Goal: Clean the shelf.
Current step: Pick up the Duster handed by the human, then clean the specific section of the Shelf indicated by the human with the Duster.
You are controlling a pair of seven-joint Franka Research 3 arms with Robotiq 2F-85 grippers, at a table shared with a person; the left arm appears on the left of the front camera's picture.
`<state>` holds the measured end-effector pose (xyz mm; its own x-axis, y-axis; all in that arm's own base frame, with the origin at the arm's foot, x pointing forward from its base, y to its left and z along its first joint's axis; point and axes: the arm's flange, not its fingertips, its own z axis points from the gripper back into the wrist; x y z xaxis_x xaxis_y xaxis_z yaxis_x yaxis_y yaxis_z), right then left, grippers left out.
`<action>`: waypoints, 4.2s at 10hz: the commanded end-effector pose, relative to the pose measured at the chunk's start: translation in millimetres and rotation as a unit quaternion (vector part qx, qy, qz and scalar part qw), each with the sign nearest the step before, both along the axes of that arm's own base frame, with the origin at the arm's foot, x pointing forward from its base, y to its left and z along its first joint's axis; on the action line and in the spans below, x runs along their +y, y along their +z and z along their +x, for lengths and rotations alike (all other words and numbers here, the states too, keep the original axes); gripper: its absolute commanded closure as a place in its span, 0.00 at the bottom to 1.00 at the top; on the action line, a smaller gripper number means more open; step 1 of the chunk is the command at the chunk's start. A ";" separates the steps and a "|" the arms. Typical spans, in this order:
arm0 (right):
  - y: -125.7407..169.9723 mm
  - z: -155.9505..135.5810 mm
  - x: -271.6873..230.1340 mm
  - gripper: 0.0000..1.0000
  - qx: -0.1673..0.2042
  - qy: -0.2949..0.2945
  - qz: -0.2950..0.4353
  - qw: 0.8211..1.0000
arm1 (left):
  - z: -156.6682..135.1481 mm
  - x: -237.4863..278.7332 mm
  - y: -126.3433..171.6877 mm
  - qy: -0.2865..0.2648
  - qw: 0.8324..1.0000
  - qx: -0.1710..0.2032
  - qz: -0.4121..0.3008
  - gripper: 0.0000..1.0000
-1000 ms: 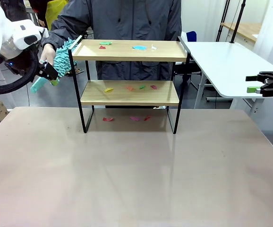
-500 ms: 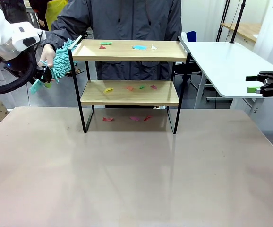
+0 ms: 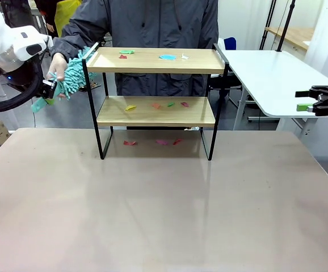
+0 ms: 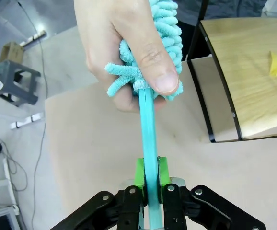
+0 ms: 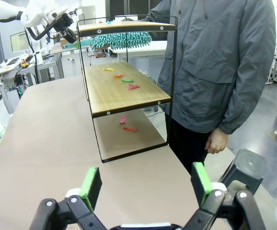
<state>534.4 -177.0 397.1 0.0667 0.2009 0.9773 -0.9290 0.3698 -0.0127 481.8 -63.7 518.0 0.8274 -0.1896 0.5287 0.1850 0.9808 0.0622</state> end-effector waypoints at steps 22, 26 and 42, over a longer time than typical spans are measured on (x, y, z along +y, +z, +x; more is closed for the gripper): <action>2.0 0.4 2.0 0.00 -0.002 0.001 -0.001 1.000 | -108.1 97.6 114.1 -0.229 0.905 0.096 0.346 0.87; 2.0 0.4 2.0 0.00 -0.002 0.001 -0.001 1.000 | -169.0 88.1 126.2 -0.429 0.813 0.123 0.375 0.87; 2.0 0.4 2.0 0.00 -0.002 0.001 -0.001 1.000 | -184.7 12.2 77.6 -0.580 0.726 0.182 0.322 0.87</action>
